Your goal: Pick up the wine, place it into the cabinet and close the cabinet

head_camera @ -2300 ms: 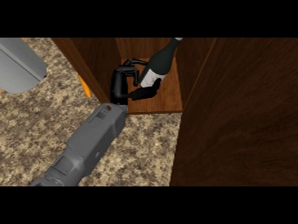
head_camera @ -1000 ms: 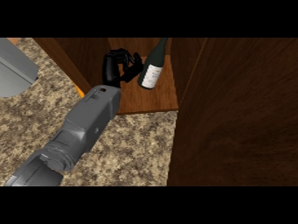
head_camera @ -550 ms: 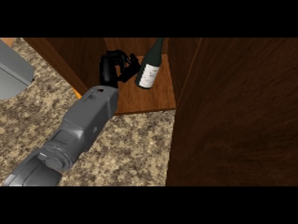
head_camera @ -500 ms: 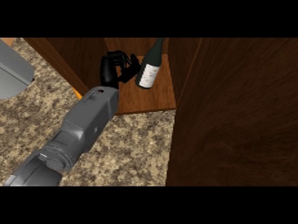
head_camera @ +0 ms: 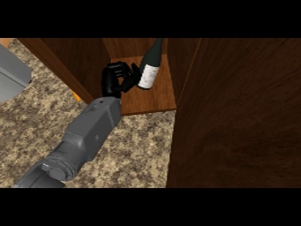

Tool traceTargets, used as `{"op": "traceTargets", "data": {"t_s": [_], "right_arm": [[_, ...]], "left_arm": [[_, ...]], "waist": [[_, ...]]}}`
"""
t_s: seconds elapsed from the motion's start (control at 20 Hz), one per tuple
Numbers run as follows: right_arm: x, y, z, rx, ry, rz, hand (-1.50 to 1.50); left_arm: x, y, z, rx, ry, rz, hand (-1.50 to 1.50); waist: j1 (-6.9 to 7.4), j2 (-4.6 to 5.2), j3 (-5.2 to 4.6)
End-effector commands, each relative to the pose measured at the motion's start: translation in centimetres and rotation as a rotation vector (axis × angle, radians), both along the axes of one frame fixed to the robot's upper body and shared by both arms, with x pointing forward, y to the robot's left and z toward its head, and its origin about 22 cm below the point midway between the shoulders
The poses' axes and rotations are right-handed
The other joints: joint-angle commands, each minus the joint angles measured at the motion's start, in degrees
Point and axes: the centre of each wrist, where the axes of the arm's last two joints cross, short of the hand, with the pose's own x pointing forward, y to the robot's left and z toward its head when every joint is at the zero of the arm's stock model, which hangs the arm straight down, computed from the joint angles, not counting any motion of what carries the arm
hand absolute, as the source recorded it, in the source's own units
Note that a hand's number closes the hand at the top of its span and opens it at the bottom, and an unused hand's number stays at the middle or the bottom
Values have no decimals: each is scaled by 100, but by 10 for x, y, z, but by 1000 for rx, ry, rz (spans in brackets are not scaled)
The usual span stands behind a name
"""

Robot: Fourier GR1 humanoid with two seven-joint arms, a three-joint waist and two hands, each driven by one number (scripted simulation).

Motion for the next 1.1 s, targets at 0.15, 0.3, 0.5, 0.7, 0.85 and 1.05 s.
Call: {"op": "traceTargets", "data": {"t_s": [0.15, 0.3, 0.5, 0.7, 0.85, 1.05], "right_arm": [[-5, 2, -3, 3, -1, 52, -150], [-4, 6, 1, 12, 0, 75, -150], [1, 3, 1, 3, 2, 57, -150], [3, 4, 3, 26, -10, 94, -150], [4, 5, 1, 5, 15, 96, -150], [4, 2, 3, 5, 15, 76, -150]], "left_arm": [[-22, 13, -33, -69, 13, -13, 150], [-17, 10, -26, -90, 26, 10, 150], [-37, 23, -53, -127, 45, -9, 150], [-42, 25, -59, -102, 67, 26, 150], [-47, 27, -65, -100, 80, 36, 150], [-49, 28, -67, -75, 77, 48, 150]], "waist": [[-137, 6, -4], [-173, -4, -8], [-251, -1, -11], [-416, 19, -13], [-421, 6, -16], [-453, 1, -19]]}}
